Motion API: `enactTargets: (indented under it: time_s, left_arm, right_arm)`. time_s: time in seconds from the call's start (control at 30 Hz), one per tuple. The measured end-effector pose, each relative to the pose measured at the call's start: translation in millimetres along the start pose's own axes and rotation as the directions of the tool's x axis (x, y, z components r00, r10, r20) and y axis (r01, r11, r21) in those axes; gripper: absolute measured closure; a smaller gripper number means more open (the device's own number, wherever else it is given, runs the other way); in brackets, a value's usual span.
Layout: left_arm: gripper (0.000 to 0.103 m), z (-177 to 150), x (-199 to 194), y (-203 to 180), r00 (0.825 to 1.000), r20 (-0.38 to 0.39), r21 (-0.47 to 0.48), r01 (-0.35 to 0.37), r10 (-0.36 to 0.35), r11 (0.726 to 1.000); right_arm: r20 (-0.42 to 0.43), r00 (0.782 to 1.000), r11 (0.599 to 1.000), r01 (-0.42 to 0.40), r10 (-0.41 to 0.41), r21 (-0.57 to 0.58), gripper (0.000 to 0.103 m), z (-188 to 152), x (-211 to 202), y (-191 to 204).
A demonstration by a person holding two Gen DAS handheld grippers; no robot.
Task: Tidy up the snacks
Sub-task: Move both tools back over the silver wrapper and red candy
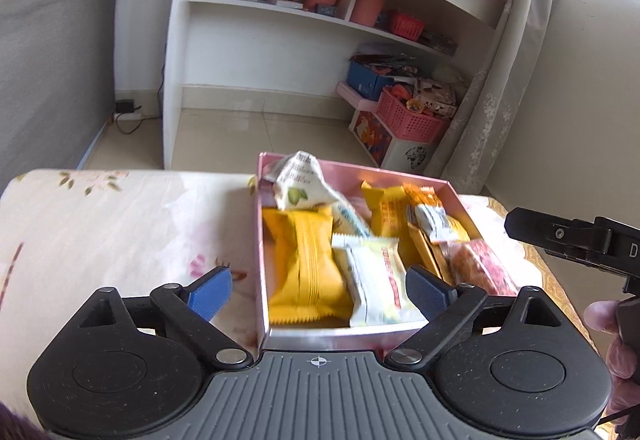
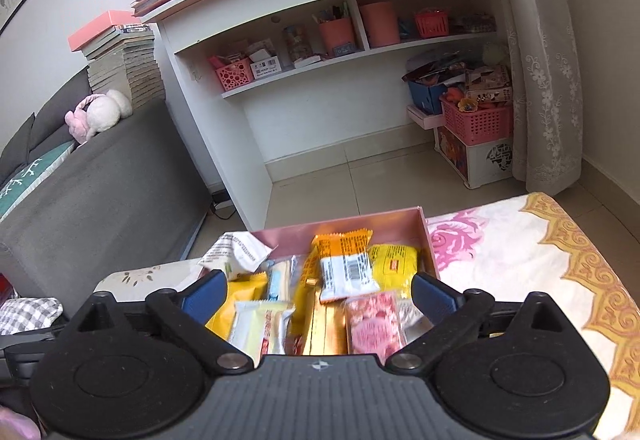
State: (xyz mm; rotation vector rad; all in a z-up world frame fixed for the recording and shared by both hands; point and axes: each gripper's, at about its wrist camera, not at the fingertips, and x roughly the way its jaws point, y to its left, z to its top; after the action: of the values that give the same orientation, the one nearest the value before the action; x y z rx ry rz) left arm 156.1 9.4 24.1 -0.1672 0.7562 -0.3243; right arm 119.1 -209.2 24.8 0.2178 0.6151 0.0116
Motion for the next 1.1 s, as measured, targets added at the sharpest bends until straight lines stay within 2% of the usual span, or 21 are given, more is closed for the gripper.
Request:
enactTargets:
  time_s: [0.2, 0.33, 0.47, 0.63, 0.9, 1.0, 1.1]
  left_arm:
    - [0.005, -20.6, -32.7, 2.3, 0.997, -0.021, -0.057, -0.074, 0.073, 0.996]
    - [0.004, -39.2, -40.8, 10.6, 0.997, -0.034, -0.110, -0.071, 0.068, 0.991]
    - [0.004, -53.7, -35.7, 15.9, 0.996, -0.052, -0.118, -0.082, 0.077, 0.990]
    - [0.004, -62.7, -23.1, 19.5, 0.995, -0.070, -0.092, -0.080, 0.074, 0.993]
    - [0.004, -76.2, 0.2, 18.7, 0.999, -0.013, 0.066, -0.047, 0.048, 0.997]
    - [0.004, -79.8, 9.3, 17.0, 0.999, -0.015, 0.120, -0.033, 0.035, 0.992]
    - [0.004, -80.8, 18.0, 15.6, 0.999, -0.033, 0.130, -0.005, 0.010, 0.992]
  right_arm:
    - [-0.018, 1.000, 0.999, 0.026, -0.025, 0.028, 0.009, -15.8, -19.8, 6.7]
    - [-0.028, 0.999, 1.000, 0.023, -0.023, 0.018, 0.007, -30.2, -29.3, 12.2]
    - [-0.033, 0.999, 0.999, 0.030, -0.031, -0.014, 0.007, -47.4, -28.1, 13.1]
    - [-0.058, 0.998, 0.997, 0.027, -0.032, -0.074, 0.007, -59.1, -20.1, 16.3]
    - [-0.054, 0.998, 0.981, -0.027, 0.017, -0.190, 0.007, -72.3, -8.3, 24.1]
    - [-0.052, 0.998, 0.973, -0.051, 0.040, -0.224, 0.007, -77.4, -4.7, 25.1]
    - [-0.068, 0.996, 0.971, -0.068, 0.054, -0.229, 0.007, -83.0, 2.7, 23.8]
